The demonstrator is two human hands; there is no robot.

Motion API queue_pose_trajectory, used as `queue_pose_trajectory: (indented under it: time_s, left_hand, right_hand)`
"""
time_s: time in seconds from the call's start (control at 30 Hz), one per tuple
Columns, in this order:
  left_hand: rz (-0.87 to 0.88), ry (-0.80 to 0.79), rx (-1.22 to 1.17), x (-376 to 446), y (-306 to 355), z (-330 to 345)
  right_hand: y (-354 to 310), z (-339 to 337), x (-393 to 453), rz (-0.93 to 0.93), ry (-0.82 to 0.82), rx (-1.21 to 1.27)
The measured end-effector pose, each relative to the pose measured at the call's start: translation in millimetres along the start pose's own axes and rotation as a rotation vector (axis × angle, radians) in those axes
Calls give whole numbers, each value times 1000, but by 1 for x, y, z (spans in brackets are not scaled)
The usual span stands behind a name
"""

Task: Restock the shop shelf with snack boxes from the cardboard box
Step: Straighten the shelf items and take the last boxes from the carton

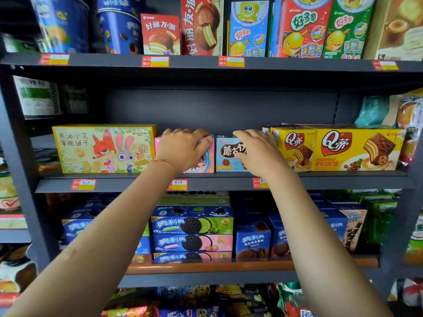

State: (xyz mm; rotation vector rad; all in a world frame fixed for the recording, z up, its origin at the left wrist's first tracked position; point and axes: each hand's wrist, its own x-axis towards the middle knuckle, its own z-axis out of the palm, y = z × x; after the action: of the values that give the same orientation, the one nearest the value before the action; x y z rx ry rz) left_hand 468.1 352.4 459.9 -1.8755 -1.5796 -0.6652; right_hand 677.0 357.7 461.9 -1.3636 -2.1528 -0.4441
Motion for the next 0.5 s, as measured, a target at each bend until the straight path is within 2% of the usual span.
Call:
queue_pose_trajectory:
  time_s: [0.13, 0.27, 0.33, 0.4, 0.5]
  left_hand:
    - [16, 45, -52, 0, -4, -6]
    - [74, 252, -221, -16, -12, -23]
    - [51, 411, -355, -45, -18, -29]
    - [-43, 456, -445, -87, -31, -28]
    - [-224, 341, -453, -157, -66, -9]
  right_hand:
    - [-1, -3, -4, -33, 68, 111]
    - [-29, -11, -20, -131, 312, 442]
    - [-56, -8, -34, -179, 353, 679]
    - [-89, 5, -47, -202, 237, 912]
    - [-144, 50, -61, -231, -26, 1110]
